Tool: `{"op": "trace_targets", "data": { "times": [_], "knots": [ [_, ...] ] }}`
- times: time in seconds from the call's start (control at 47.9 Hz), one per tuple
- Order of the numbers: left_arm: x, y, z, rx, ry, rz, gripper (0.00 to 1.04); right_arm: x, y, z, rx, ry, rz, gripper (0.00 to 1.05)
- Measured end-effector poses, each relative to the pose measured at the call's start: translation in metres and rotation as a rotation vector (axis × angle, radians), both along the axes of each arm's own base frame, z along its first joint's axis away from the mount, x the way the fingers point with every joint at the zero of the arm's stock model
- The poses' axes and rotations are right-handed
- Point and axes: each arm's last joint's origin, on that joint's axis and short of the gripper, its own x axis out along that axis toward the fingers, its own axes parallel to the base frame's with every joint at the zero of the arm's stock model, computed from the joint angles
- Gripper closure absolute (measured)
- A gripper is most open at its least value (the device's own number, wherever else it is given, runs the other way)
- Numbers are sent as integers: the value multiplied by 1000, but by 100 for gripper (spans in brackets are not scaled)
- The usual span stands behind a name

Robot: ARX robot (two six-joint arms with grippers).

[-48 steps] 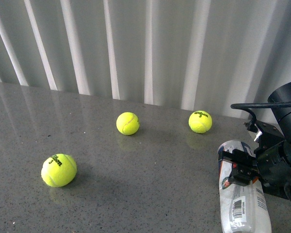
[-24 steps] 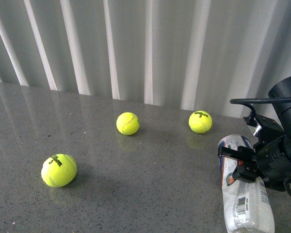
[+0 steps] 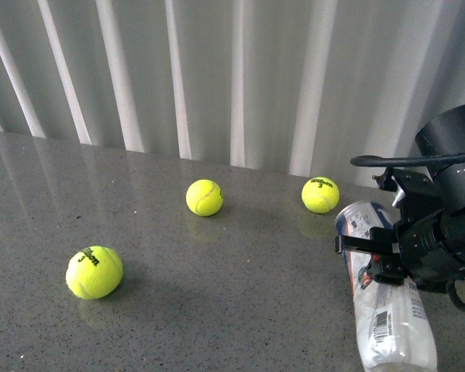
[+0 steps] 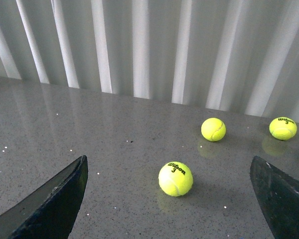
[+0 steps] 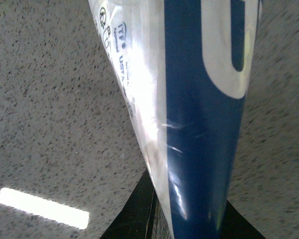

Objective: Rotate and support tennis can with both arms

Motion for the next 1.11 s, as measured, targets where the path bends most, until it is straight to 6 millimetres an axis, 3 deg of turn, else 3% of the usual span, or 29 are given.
{"op": "trace_targets", "data": {
  "times": [0.125,0.23,0.313,0.438,0.605,1.106],
  "knots": [
    [0,0,0,0,0,0,7,-3,6,26,-208,-172,120,95],
    [0,0,0,0,0,0,7,-7,15,44,-441,-340,337,96],
    [0,0,0,0,0,0,7,-18,25,40,-612,-411,590,97],
    [0,0,0,0,0,0,7,-40,41,23,-723,-441,975,98],
    [0,0,0,0,0,0,7,-47,52,17,-877,-533,1214,98],
    [0,0,0,0,0,0,7,-56,68,-21,-857,-511,1357,99]
  ]
}}
